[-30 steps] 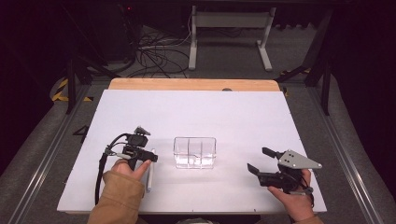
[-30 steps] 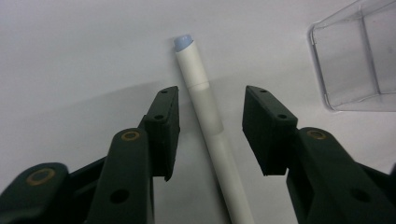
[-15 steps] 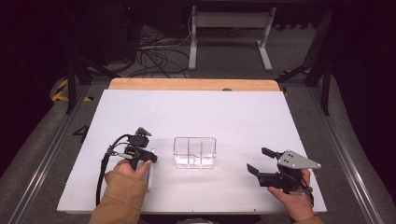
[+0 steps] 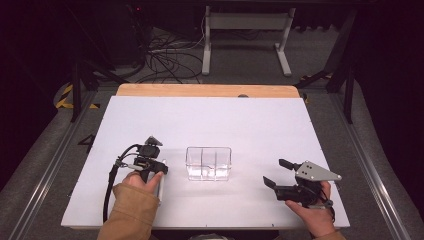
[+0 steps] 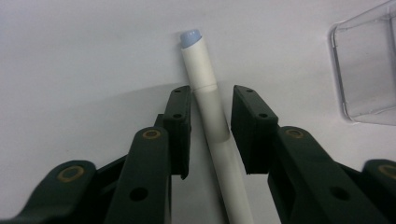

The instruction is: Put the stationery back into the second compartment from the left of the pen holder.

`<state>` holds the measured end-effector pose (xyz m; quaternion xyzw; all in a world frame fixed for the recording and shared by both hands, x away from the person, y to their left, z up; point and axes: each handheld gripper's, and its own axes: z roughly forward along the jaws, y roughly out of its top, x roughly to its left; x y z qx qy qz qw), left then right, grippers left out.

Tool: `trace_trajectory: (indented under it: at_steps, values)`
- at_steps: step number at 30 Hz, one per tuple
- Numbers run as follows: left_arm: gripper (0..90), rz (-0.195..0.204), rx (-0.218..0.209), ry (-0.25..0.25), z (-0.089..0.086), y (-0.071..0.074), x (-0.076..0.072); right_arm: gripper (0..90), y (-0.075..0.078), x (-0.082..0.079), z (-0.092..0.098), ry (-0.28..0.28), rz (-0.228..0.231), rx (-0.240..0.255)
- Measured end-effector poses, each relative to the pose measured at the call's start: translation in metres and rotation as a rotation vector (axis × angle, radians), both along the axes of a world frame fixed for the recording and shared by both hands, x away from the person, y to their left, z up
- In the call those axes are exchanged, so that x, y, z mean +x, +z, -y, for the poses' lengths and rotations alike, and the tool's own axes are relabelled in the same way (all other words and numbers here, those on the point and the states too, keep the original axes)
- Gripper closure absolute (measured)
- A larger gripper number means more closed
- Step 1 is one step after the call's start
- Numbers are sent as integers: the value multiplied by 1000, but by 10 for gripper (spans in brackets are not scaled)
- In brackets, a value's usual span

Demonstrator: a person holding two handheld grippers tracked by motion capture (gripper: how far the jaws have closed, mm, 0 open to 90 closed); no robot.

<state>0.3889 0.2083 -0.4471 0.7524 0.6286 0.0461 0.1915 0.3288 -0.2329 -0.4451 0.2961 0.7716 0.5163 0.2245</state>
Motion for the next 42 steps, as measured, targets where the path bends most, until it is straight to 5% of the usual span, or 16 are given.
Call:
trace_trajectory:
  at_steps: [16,30,42]
  values:
    - [786,22,-12,-4,1,4,-3,192,-2,1,0,5,-7,-7]
    - [787,210,-40,-44,-1,32,-17,193,-3,2,0,5,-8,-4]
    - [788,379,-165,-117,-3,61,-33,192,-3,1,0,7,-4,-7]
